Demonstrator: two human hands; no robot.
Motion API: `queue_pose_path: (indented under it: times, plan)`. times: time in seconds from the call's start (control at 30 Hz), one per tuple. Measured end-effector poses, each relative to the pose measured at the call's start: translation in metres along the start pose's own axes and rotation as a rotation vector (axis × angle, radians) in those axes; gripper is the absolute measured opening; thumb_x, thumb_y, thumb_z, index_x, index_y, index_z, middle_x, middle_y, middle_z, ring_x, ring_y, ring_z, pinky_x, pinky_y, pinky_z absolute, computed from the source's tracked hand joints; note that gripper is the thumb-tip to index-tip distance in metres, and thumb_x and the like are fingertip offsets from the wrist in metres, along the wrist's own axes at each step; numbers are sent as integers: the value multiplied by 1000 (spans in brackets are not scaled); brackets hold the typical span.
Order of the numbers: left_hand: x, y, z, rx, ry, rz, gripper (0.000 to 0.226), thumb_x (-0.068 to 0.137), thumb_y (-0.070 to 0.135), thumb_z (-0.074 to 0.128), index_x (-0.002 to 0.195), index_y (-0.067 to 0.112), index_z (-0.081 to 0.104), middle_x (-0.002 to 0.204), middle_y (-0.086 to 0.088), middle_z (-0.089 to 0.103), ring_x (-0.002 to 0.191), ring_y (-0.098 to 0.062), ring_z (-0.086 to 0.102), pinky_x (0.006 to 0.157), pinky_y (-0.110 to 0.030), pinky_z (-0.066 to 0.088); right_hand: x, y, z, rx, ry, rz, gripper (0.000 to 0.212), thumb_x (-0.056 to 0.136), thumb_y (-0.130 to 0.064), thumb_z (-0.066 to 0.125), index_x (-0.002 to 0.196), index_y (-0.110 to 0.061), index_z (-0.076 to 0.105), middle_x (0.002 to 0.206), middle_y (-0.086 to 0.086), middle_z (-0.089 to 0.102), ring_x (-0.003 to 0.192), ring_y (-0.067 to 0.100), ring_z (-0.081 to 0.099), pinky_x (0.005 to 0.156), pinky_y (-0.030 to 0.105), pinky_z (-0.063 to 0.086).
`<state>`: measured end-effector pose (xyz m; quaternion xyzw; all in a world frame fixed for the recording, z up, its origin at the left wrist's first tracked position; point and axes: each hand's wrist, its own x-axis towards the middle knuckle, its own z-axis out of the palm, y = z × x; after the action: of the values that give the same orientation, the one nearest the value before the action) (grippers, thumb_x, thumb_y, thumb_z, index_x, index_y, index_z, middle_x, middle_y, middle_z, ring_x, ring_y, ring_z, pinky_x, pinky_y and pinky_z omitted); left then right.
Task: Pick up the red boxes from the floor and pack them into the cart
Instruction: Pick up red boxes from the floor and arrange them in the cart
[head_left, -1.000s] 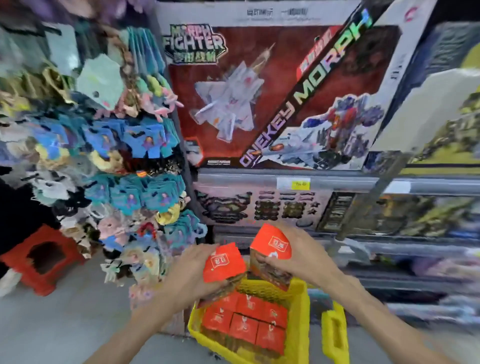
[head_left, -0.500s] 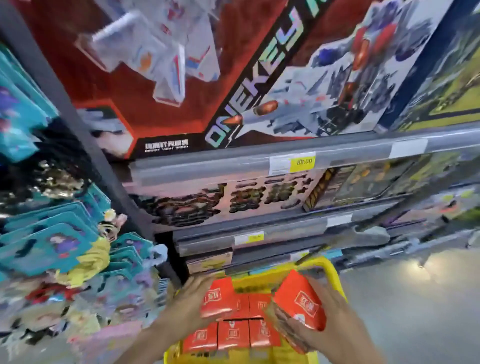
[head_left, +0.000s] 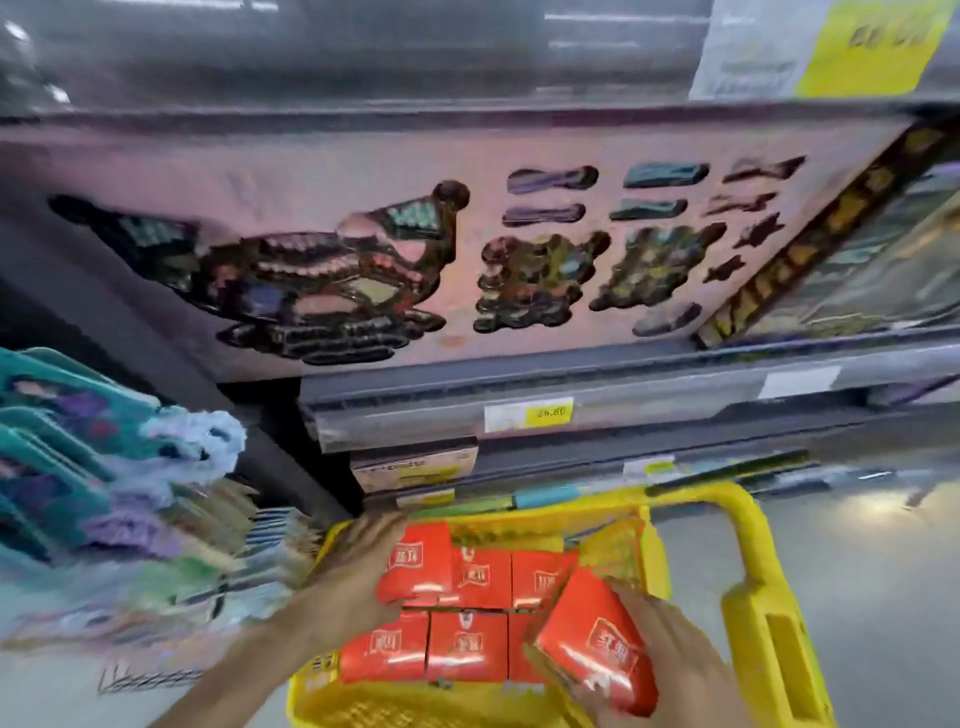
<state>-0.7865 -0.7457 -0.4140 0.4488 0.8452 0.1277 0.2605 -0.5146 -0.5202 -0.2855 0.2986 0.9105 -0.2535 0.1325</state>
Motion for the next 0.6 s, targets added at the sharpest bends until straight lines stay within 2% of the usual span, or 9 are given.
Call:
queue_pose_path:
  times: [0.1, 0.17, 0.23, 0.27, 0.33, 0.43, 0.6]
  plan:
    - [0, 4, -5, 25, 18, 35, 101, 68, 51, 71, 152, 28, 19, 152, 12, 22, 139, -10, 20, 116, -30, 20, 27, -5, 8, -148, 4, -55, 100, 48, -81, 59, 131, -27, 52, 109, -8, 68, 85, 16, 72, 71, 30, 59]
    - [-3, 8, -12, 29, 23, 58, 97, 70, 48, 69, 151, 29, 19, 149, 15, 22, 136, -6, 19, 114, -23, 15, 43, -19, 2, -202, -61, -123, 99, 56, -81, 58, 139, -27, 46, 123, -6, 63, 106, 18, 67, 92, 31, 52]
    - [-6, 10, -17, 44, 21, 69, 94, 72, 47, 69, 150, 30, 19, 147, 16, 23, 134, -4, 20, 111, -19, 13, 64, -32, 2, -169, -115, -190, 99, 70, -73, 59, 152, -29, 25, 148, -6, 40, 139, 19, 39, 116, 30, 24]
    - [-9, 12, -19, 44, 26, 61, 93, 73, 47, 68, 150, 31, 18, 147, 17, 23, 133, -4, 20, 111, -18, 13, 73, -37, 5, -173, -160, -220, 98, 75, -69, 59, 154, -30, 15, 155, -6, 30, 145, 18, 26, 118, 27, 12]
    - [-9, 13, -19, 53, 20, 47, 92, 74, 48, 67, 150, 32, 16, 147, 17, 22, 133, -4, 19, 111, -18, 13, 93, -48, 16, -211, -189, -264, 96, 80, -62, 60, 155, -28, 11, 159, -4, 23, 147, 19, 20, 117, 24, 3]
    - [-9, 11, -14, 43, 9, 35, 93, 75, 45, 68, 150, 34, 14, 148, 17, 21, 135, -4, 17, 114, -22, 14, 118, -54, 42, -240, -205, -327, 94, 84, -53, 62, 156, -23, 9, 161, 1, 18, 148, 21, 18, 116, 26, 1]
    - [-12, 10, -10, 42, 18, 17, 91, 80, 43, 69, 151, 33, 12, 149, 15, 19, 137, -7, 15, 117, -25, 13, 139, -53, 62, -215, -271, -334, 93, 88, -41, 65, 157, -24, 4, 164, -1, 8, 151, 19, 8, 105, 29, -8]
